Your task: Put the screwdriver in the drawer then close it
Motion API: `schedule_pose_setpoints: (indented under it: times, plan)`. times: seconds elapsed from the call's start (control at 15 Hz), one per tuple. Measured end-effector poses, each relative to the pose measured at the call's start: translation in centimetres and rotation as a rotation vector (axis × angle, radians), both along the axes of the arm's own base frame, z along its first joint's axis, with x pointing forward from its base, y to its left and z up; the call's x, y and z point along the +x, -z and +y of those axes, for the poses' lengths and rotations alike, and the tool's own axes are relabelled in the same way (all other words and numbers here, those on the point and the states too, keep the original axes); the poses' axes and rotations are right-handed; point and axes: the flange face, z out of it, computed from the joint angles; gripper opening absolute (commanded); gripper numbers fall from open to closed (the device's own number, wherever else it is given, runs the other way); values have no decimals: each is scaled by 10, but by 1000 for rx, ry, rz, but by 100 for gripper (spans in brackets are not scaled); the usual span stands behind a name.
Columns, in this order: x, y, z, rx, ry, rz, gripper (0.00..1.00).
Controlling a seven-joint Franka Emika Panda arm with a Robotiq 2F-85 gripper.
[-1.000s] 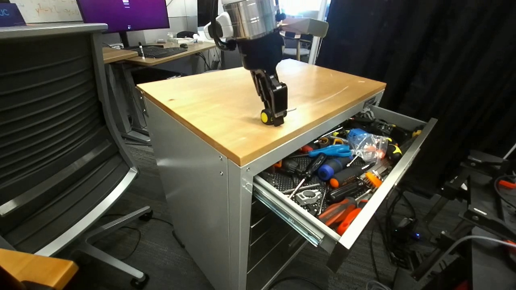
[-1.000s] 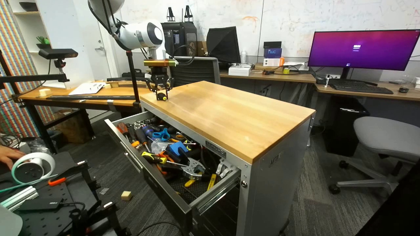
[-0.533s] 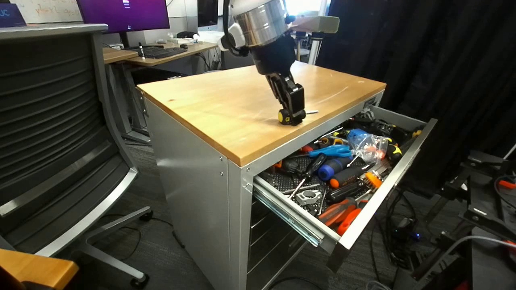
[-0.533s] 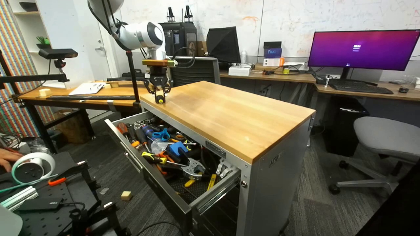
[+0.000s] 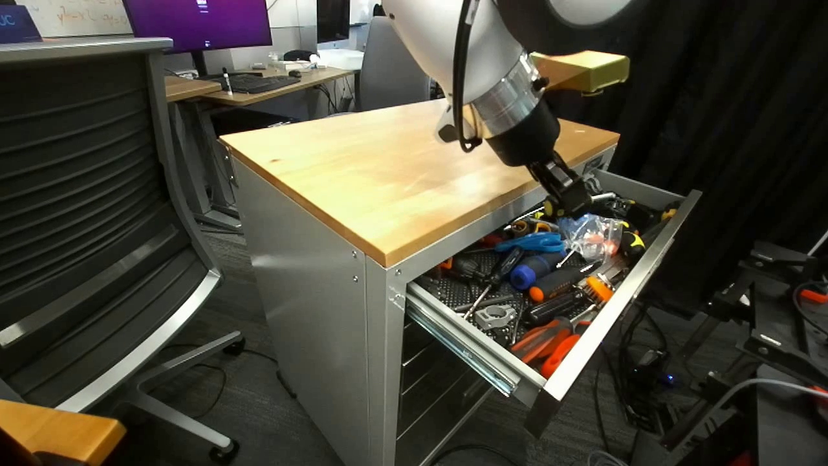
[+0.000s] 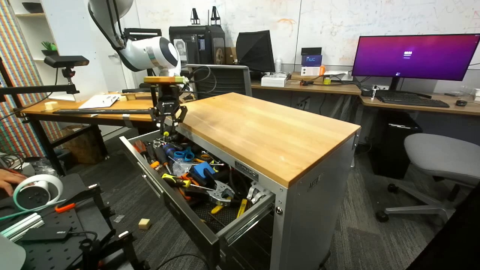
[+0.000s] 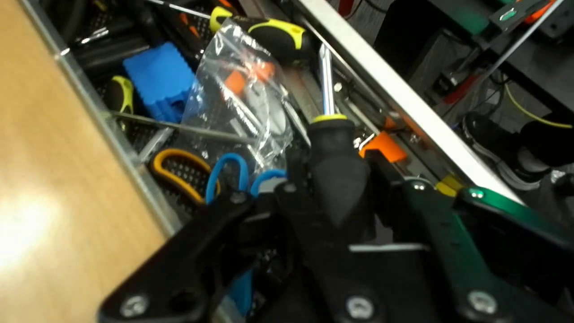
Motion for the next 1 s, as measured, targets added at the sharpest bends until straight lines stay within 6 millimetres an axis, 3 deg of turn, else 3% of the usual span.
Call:
schedule_pose_setpoints:
  times: [0.2,0.27,0.53,0.6,0.73,1.0]
  plan:
    - [-27,11,-12,-58,1,65,96]
    - [-36,12,-17,-74,0,85,100]
    - [-77,14,-41,-121,13,168,100]
    - [-90,16,-47,-126,23,195,75]
    - [-118,23,-58,-140,41,253,72]
    - [-153,39,-69,-242,94,261,39]
